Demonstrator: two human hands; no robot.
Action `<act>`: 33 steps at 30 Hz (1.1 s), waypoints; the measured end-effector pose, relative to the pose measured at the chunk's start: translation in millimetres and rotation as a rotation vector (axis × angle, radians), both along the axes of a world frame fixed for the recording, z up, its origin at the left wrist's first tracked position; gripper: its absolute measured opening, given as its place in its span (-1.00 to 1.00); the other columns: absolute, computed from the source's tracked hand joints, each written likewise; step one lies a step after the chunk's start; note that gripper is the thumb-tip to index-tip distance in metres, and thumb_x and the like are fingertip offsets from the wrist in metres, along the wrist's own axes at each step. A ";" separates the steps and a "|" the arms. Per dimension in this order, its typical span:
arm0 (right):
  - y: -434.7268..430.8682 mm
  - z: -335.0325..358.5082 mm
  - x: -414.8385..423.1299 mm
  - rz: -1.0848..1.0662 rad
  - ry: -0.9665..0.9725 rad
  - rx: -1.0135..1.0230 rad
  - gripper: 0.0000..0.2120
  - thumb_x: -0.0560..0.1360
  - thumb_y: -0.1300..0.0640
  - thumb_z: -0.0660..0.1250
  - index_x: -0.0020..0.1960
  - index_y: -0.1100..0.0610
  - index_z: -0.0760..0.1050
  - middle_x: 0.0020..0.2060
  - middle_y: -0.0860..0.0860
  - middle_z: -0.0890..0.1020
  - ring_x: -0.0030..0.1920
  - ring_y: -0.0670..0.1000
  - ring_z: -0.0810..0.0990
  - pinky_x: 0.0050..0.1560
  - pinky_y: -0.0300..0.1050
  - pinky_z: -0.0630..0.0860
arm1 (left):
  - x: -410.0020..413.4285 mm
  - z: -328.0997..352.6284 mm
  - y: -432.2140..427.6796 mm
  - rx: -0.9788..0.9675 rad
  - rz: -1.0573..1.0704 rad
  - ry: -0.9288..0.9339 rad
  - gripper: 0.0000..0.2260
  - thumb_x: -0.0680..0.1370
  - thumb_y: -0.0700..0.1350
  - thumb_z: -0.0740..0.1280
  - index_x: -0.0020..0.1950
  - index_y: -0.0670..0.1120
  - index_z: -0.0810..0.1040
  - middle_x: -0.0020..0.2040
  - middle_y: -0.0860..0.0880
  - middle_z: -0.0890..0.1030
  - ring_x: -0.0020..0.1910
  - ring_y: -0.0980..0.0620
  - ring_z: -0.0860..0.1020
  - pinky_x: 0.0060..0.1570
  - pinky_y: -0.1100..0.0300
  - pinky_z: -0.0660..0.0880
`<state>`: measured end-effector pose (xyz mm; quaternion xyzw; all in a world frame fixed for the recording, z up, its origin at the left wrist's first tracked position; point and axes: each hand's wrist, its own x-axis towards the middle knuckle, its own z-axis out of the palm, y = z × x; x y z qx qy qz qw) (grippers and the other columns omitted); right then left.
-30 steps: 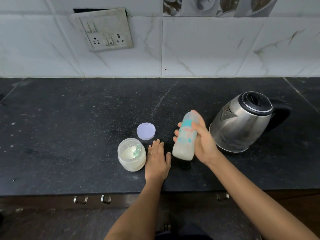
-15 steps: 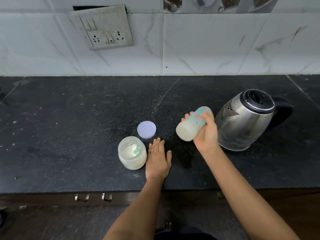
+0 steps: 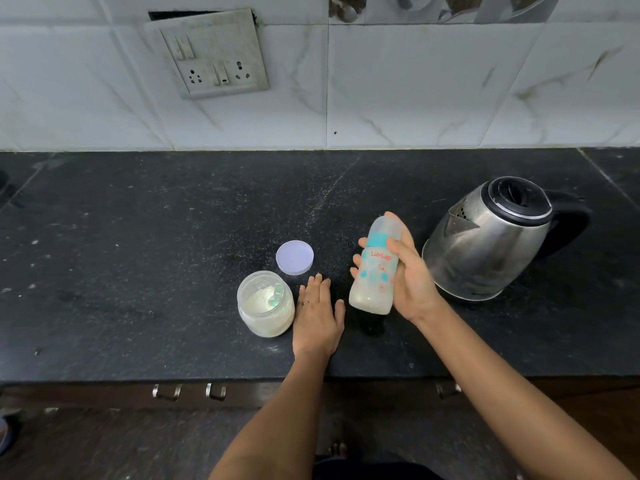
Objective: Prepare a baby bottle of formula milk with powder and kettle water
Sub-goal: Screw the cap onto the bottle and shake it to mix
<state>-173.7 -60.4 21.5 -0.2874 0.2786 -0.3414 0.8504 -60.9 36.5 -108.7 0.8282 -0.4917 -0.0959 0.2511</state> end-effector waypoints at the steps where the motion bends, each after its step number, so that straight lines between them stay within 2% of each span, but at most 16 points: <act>1: -1.6 4.0 1.7 -0.006 -0.010 -0.012 -0.56 0.50 0.16 0.26 0.37 0.03 0.33 -0.06 0.13 0.63 -0.14 0.13 0.66 -0.11 0.07 0.63 | -0.5 0.5 -0.2 -0.002 0.003 0.001 -0.56 0.63 0.01 0.12 0.48 -0.14 0.26 0.53 -0.12 0.23 0.54 -0.05 0.11 0.52 0.08 -0.07; 3: -12.9 8.1 8.1 -0.138 -0.099 0.090 -0.54 0.50 0.11 0.29 0.36 0.16 0.33 -0.02 0.14 0.55 -0.13 0.10 0.65 -0.10 0.04 0.63 | -0.8 1.5 -1.0 -0.007 0.007 0.006 -0.56 0.63 0.00 0.12 0.47 -0.14 0.28 0.53 -0.11 0.22 0.54 -0.04 0.10 0.52 0.10 -0.10; 5: -21.6 9.8 12.2 -0.234 -0.135 0.145 -0.65 0.56 0.08 0.26 0.27 0.23 0.36 -0.01 0.14 0.50 -0.14 0.07 0.65 -0.11 0.01 0.63 | -1.1 2.0 -1.4 -0.008 0.011 -0.002 -0.56 0.63 0.00 0.10 0.47 -0.15 0.28 0.53 -0.11 0.22 0.54 -0.03 0.11 0.51 0.12 -0.12; 7: -15.8 7.6 13.7 -0.112 -0.108 0.126 -0.64 0.56 0.08 0.24 0.28 0.24 0.37 -0.04 0.14 0.53 -0.18 0.08 0.66 -0.14 0.01 0.64 | -1.7 3.1 -1.1 0.003 0.005 -0.010 -0.50 0.61 0.06 -0.01 0.47 -0.15 0.27 0.53 -0.11 0.22 0.53 -0.03 0.10 0.51 0.11 -0.11; 10: -5.2 10.6 11.7 0.126 -0.016 -0.043 -0.44 0.46 0.12 0.27 0.45 0.05 0.29 -0.03 0.15 0.62 -0.17 0.14 0.66 -0.11 0.10 0.63 | -1.0 1.1 -0.9 0.017 -0.004 -0.029 -0.39 0.54 0.13 -0.14 0.47 -0.15 0.25 0.52 -0.12 0.23 0.53 -0.04 0.11 0.52 0.06 -0.07; 11: -7.9 13.5 14.2 0.119 -0.031 -0.066 -0.44 0.45 0.12 0.27 0.45 0.04 0.28 -0.04 0.16 0.62 -0.17 0.15 0.66 -0.11 0.11 0.63 | -0.9 1.1 -1.3 0.017 -0.001 -0.031 -0.40 0.54 0.12 -0.13 0.47 -0.15 0.26 0.52 -0.12 0.24 0.53 -0.05 0.12 0.52 0.06 -0.07; 15: -26.8 15.2 23.5 -0.141 -0.160 0.116 -0.54 0.50 0.10 0.35 0.34 0.18 0.32 -0.03 0.17 0.53 -0.12 0.12 0.63 -0.17 0.05 0.64 | -1.5 3.3 -1.4 0.024 0.008 -0.028 -0.44 0.55 0.09 -0.07 0.45 -0.17 0.31 0.51 -0.14 0.27 0.52 -0.06 0.16 0.50 0.09 -0.08; 17: -22.4 11.5 20.3 0.055 -0.104 0.052 -0.49 0.39 0.10 0.43 0.28 0.16 0.38 -0.06 0.16 0.55 -0.18 0.09 0.62 -0.18 0.02 0.63 | -1.8 4.0 -1.1 0.024 0.008 -0.033 -0.45 0.55 0.09 -0.06 0.43 -0.18 0.33 0.49 -0.15 0.30 0.51 -0.08 0.20 0.49 0.08 -0.05; 19: -16.0 10.9 15.0 0.227 -0.019 -0.103 -0.50 0.43 0.13 0.31 0.36 0.02 0.36 -0.05 0.16 0.60 -0.20 0.12 0.63 -0.16 0.04 0.62 | -2.1 3.9 -1.3 0.015 0.010 -0.041 -0.46 0.55 0.08 -0.05 0.41 -0.19 0.35 0.47 -0.17 0.34 0.49 -0.10 0.23 0.49 0.06 -0.02; 21: -23.2 12.8 19.1 0.182 -0.066 -0.098 -0.48 0.47 0.14 0.24 0.42 0.04 0.29 -0.05 0.17 0.59 -0.20 0.13 0.62 -0.15 0.06 0.61 | -1.4 3.6 -1.5 0.018 0.012 -0.034 -0.47 0.56 0.07 -0.03 0.42 -0.18 0.34 0.48 -0.15 0.32 0.50 -0.09 0.22 0.49 0.06 -0.03; 23: -32.3 13.6 24.2 -0.002 -0.191 0.079 -0.47 0.48 0.11 0.31 0.41 0.13 0.28 -0.05 0.16 0.55 -0.20 0.10 0.63 -0.14 0.03 0.62 | -0.7 2.8 -1.4 0.027 0.007 -0.027 -0.51 0.59 0.04 0.01 0.44 -0.16 0.32 0.50 -0.14 0.29 0.51 -0.08 0.18 0.50 0.08 -0.06; 25: -32.2 10.4 26.0 -0.020 -0.254 0.179 -0.43 0.38 0.08 0.44 0.31 0.17 0.32 -0.06 0.13 0.53 -0.21 0.07 0.62 -0.16 -0.03 0.62 | -0.5 3.2 -0.8 0.032 -0.001 -0.029 -0.51 0.59 0.05 0.01 0.45 -0.16 0.31 0.51 -0.14 0.27 0.52 -0.07 0.16 0.50 0.09 -0.08; 27: -22.7 3.8 22.5 0.131 -0.165 0.104 -0.37 0.30 0.09 0.49 0.29 0.15 0.33 -0.07 0.13 0.58 -0.22 0.07 0.62 -0.19 -0.03 0.61 | -0.9 4.8 -0.3 0.032 -0.005 -0.033 -0.45 0.56 0.09 -0.07 0.45 -0.16 0.30 0.51 -0.14 0.27 0.52 -0.07 0.17 0.50 0.10 -0.09; 29: -15.3 1.9 16.8 0.179 -0.097 -0.049 -0.50 0.41 0.12 0.35 0.34 0.02 0.36 -0.05 0.15 0.61 -0.20 0.11 0.62 -0.15 0.01 0.60 | -0.8 4.5 -0.4 0.028 -0.008 -0.039 -0.45 0.56 0.08 -0.07 0.46 -0.17 0.29 0.50 -0.15 0.27 0.51 -0.08 0.17 0.49 0.09 -0.09; 30: -17.5 3.2 17.4 0.147 -0.123 -0.043 -0.54 0.43 0.14 0.33 0.32 0.01 0.38 -0.05 0.15 0.61 -0.18 0.12 0.62 -0.13 0.01 0.60 | -0.5 4.5 -1.0 0.025 -0.006 -0.036 -0.48 0.58 0.06 -0.03 0.46 -0.17 0.29 0.51 -0.15 0.27 0.51 -0.08 0.17 0.49 0.09 -0.09; 33: -25.1 2.4 19.4 -0.016 -0.333 0.206 -0.42 0.27 0.12 0.54 0.21 0.16 0.38 -0.10 0.12 0.59 -0.18 0.09 0.64 -0.10 -0.04 0.61 | -0.5 3.5 -1.2 0.014 0.001 -0.021 -0.54 0.61 0.01 0.07 0.45 -0.18 0.31 0.50 -0.16 0.27 0.51 -0.08 0.17 0.50 0.08 -0.08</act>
